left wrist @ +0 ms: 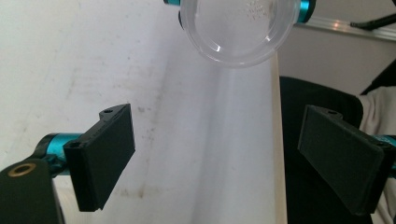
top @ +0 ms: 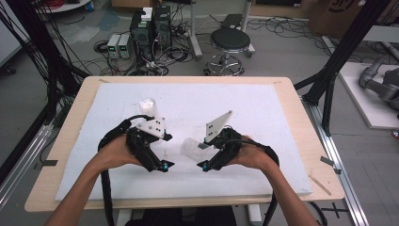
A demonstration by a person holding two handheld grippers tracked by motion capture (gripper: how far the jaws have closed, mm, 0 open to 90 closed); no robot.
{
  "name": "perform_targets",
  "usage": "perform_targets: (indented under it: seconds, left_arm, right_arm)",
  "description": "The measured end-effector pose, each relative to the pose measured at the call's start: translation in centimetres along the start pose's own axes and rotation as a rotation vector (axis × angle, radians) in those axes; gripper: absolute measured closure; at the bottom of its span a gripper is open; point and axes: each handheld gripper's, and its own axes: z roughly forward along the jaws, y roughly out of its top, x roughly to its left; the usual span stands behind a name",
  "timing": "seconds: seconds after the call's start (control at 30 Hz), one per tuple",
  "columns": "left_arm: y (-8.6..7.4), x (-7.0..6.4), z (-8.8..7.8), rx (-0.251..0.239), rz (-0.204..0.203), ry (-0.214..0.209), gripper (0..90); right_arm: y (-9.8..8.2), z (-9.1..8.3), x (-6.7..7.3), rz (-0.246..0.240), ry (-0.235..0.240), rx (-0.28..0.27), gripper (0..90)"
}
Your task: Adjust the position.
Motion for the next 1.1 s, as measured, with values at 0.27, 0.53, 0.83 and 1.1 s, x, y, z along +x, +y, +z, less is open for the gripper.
perform_targets:
  seconds: [0.27, 0.53, 0.83, 1.1]
  left_arm:
    - [0.3, 0.0, 0.1, 0.088, 0.007, 0.007, 11.3]
    - [0.9, 0.0, 0.8, 0.091, 0.023, -0.005, 11.7]
    - [1.8, 0.1, 2.4, 0.063, 0.031, -0.037, 12.1]
    - [2.3, 0.3, 3.0, 0.043, 0.034, -0.065, 17.6]
  right_arm:
    - [1.6, 0.5, 0.2, -0.032, -0.004, 0.196, 35.0]
    - [2.0, 0.7, 0.1, -0.034, 0.004, 0.239, 35.1]
    - [2.0, 0.9, 0.1, -0.034, 0.007, 0.245, 35.1]
    - [2.0, 1.0, 0.1, -0.038, 0.009, 0.246, 35.1]
